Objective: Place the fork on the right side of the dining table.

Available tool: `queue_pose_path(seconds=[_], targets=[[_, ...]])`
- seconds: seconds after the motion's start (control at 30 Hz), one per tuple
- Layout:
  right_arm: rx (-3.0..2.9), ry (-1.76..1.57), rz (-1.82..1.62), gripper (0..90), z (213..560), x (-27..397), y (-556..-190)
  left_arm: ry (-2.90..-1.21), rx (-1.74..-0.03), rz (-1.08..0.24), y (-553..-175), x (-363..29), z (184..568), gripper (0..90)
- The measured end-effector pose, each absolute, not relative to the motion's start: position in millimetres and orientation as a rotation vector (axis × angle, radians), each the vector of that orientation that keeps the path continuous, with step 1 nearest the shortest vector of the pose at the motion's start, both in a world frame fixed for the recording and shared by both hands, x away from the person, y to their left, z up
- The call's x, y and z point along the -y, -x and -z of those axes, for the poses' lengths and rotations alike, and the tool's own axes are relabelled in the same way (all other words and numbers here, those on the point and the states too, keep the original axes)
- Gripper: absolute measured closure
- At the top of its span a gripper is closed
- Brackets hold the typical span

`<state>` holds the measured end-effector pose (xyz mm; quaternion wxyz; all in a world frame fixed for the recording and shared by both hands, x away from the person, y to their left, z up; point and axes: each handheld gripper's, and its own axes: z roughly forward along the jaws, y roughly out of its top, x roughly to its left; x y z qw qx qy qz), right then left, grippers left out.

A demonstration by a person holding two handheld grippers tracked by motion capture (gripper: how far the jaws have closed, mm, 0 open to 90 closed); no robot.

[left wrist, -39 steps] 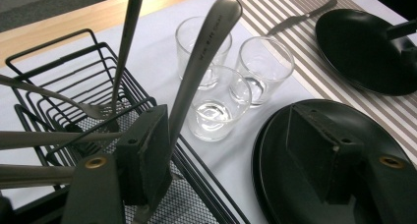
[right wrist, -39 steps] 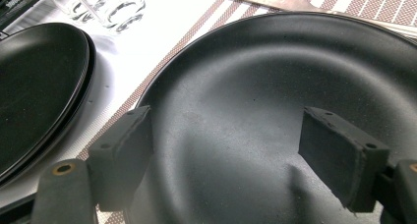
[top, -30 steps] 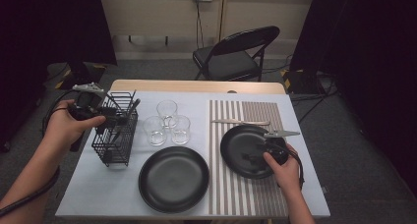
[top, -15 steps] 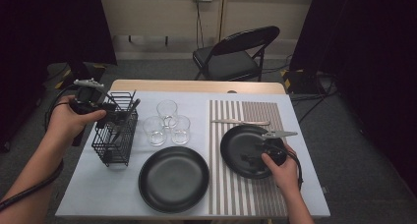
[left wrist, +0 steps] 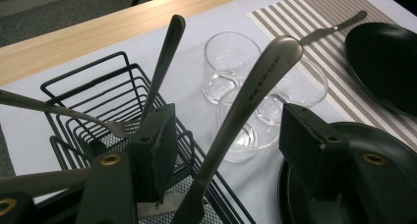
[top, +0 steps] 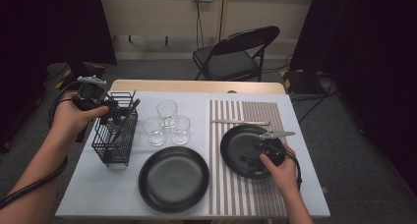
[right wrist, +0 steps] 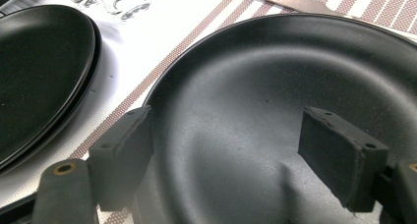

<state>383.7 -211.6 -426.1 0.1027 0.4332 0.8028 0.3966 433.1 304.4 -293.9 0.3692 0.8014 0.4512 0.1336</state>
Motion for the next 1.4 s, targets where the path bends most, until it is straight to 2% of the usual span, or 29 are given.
queue_pose_path(seconds=[1.4], targets=[[-2.371, -1.292, -1.175, 20.4, 429, 214, -383, -2.015, -1.274, -0.346, -477, -301, 313, 41.5]])
